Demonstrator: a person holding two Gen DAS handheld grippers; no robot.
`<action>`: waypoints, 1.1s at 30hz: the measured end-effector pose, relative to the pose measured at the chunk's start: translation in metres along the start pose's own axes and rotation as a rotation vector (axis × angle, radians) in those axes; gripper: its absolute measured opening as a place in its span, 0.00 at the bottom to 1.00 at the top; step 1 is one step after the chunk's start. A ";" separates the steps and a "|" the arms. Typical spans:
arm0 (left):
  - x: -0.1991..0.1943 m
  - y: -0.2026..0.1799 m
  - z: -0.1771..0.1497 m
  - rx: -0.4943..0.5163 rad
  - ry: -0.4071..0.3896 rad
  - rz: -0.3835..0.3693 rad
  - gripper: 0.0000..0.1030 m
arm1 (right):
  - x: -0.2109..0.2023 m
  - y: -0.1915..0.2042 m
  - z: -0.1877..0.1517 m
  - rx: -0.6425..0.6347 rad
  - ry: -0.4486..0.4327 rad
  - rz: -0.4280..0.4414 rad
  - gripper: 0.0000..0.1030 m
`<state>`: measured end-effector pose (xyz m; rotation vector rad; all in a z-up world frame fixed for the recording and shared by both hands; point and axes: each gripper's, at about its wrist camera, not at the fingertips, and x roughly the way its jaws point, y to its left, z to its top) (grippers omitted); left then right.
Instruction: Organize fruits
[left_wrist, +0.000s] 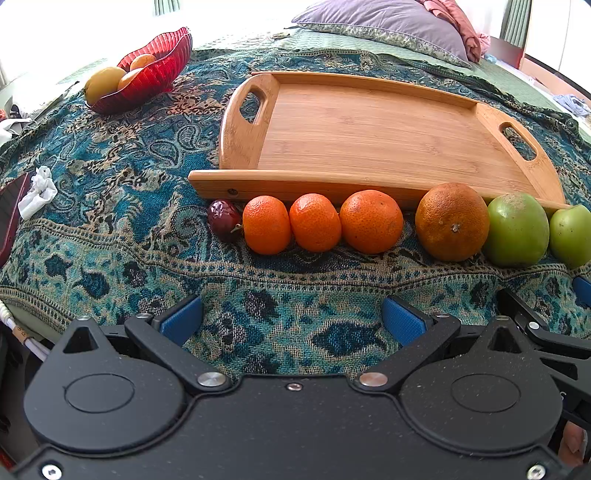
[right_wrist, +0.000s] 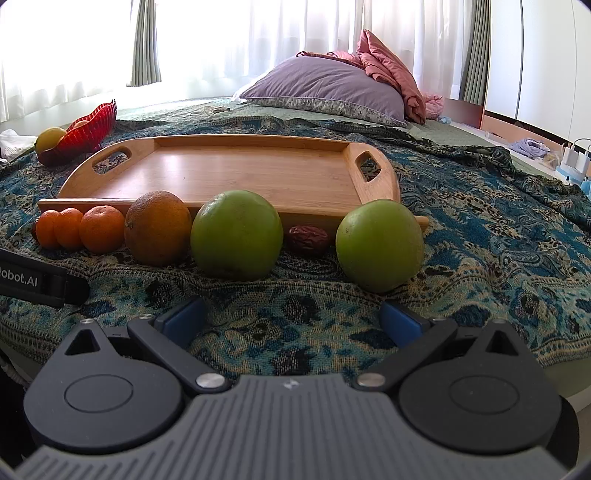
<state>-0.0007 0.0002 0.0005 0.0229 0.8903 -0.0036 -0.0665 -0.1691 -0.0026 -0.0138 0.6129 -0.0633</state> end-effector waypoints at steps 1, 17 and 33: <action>0.000 0.000 0.000 0.000 0.000 0.000 1.00 | 0.000 0.000 0.000 0.000 0.000 0.000 1.00; 0.000 0.000 0.000 0.000 0.000 0.000 1.00 | -0.001 0.000 0.001 0.000 -0.003 -0.004 1.00; -0.011 -0.007 0.000 0.010 -0.014 0.010 1.00 | -0.001 -0.003 0.002 0.016 0.003 0.004 1.00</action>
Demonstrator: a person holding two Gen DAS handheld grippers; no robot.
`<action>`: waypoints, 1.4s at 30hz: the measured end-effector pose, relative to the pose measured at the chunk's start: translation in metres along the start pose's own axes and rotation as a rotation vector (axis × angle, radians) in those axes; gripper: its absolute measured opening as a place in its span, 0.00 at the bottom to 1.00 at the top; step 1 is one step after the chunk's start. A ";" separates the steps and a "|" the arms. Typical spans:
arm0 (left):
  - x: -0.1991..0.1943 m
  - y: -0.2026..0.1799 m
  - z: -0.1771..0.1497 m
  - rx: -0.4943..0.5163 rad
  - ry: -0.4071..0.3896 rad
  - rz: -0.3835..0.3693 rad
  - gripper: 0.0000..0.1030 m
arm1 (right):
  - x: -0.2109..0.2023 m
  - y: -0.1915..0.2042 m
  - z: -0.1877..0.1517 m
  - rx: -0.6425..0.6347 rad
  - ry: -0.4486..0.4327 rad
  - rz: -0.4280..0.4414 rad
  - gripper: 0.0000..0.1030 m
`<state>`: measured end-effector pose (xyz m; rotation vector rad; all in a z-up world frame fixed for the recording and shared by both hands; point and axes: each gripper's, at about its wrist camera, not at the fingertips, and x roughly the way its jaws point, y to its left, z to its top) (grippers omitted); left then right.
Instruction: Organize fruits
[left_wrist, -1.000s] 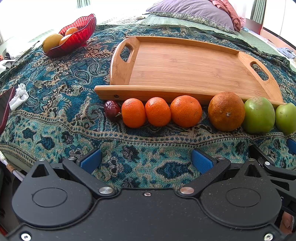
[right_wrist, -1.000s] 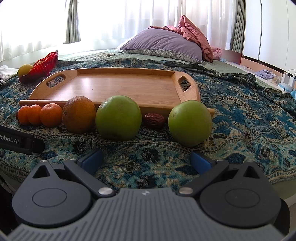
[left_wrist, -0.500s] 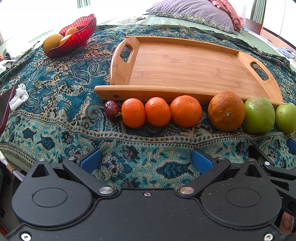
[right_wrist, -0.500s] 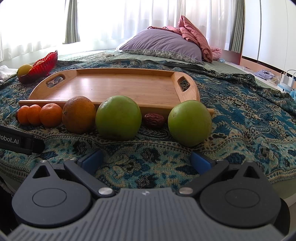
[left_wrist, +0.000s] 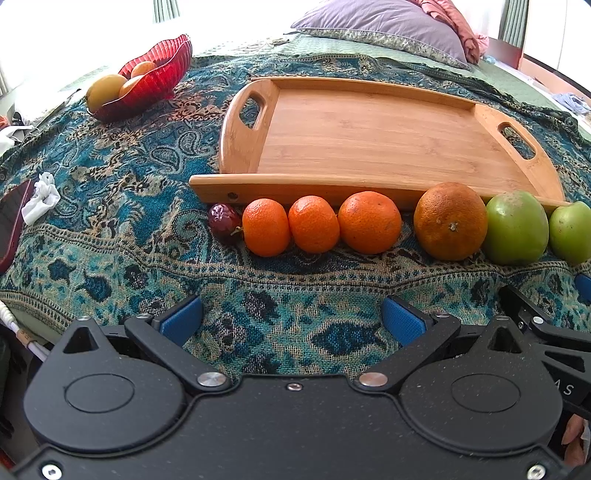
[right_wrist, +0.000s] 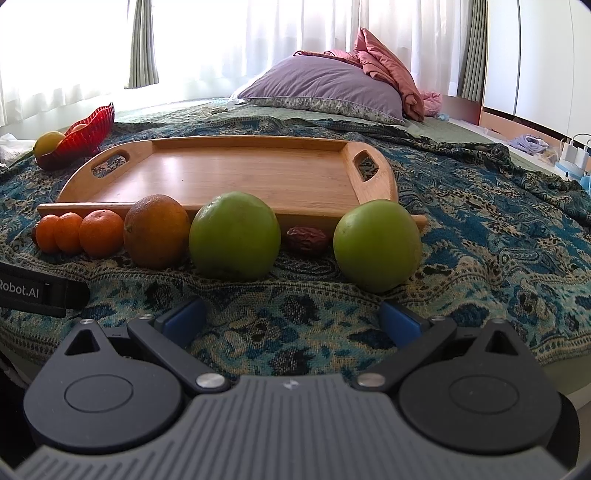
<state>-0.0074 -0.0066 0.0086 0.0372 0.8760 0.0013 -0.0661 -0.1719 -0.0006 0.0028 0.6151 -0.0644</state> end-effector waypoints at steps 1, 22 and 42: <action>0.000 0.001 0.001 -0.001 0.003 -0.001 1.00 | 0.000 -0.001 0.000 0.001 0.000 0.000 1.00; -0.008 0.009 -0.013 -0.032 -0.144 -0.016 0.90 | -0.014 -0.010 0.004 -0.024 -0.106 -0.143 1.00; -0.010 0.021 0.001 0.012 -0.247 -0.003 0.20 | 0.003 -0.053 0.019 0.058 -0.102 -0.083 0.83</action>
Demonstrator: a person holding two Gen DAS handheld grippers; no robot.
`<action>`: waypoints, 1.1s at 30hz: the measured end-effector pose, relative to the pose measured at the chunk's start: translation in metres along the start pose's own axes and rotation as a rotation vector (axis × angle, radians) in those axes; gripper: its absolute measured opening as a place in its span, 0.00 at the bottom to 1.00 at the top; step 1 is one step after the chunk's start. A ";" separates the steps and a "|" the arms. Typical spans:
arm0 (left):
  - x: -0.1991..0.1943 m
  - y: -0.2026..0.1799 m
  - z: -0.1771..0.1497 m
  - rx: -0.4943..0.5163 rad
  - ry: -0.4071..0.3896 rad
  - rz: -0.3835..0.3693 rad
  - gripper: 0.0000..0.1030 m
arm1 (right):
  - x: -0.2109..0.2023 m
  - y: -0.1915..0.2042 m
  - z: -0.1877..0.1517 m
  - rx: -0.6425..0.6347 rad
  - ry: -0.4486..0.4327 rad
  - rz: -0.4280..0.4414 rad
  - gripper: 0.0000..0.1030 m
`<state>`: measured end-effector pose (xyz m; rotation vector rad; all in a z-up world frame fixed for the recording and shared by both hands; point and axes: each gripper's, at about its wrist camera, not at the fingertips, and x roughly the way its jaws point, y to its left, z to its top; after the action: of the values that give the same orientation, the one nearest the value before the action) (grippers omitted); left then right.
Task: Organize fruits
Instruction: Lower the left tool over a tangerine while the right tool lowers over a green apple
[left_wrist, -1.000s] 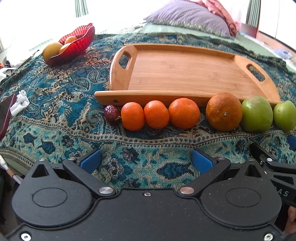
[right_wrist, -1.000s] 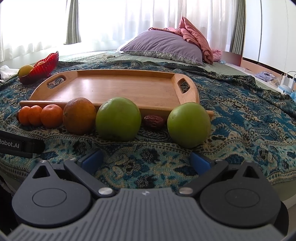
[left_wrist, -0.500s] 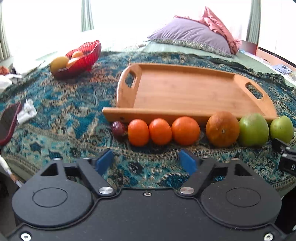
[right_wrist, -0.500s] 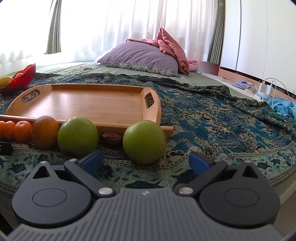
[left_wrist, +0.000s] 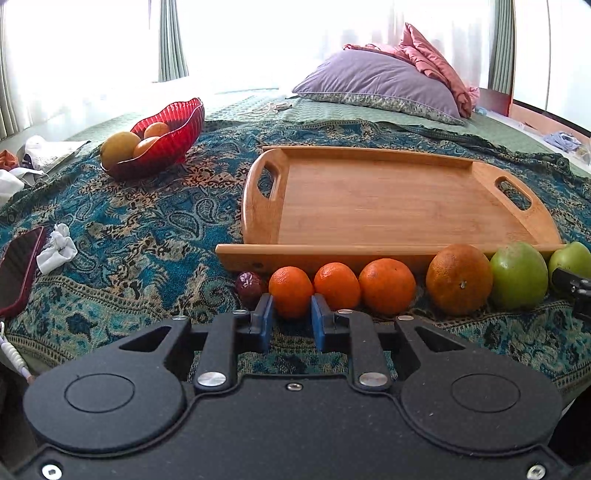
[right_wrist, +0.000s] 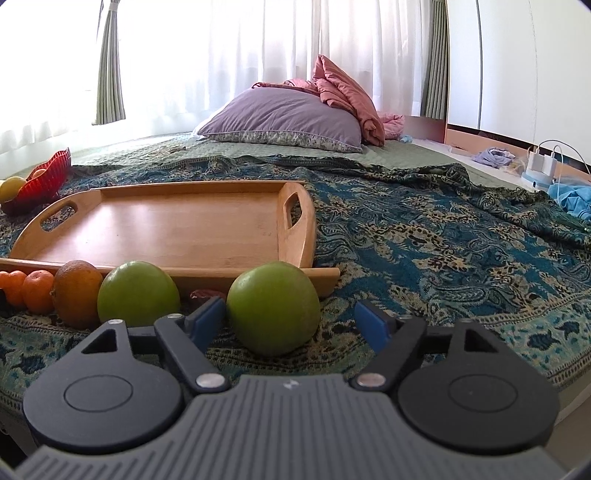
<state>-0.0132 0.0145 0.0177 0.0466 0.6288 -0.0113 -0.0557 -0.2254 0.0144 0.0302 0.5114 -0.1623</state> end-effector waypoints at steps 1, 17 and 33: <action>0.001 0.000 0.000 0.004 -0.004 0.001 0.20 | 0.002 0.000 0.000 -0.004 0.005 0.000 0.82; 0.009 0.001 -0.004 0.020 -0.043 -0.009 0.21 | 0.019 0.001 -0.004 -0.019 0.016 0.012 0.80; 0.013 0.008 -0.010 -0.011 -0.001 -0.017 0.25 | 0.021 0.016 -0.007 -0.036 0.001 0.001 0.71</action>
<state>-0.0081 0.0232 0.0025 0.0311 0.6283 -0.0240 -0.0379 -0.2122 -0.0022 -0.0046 0.5150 -0.1519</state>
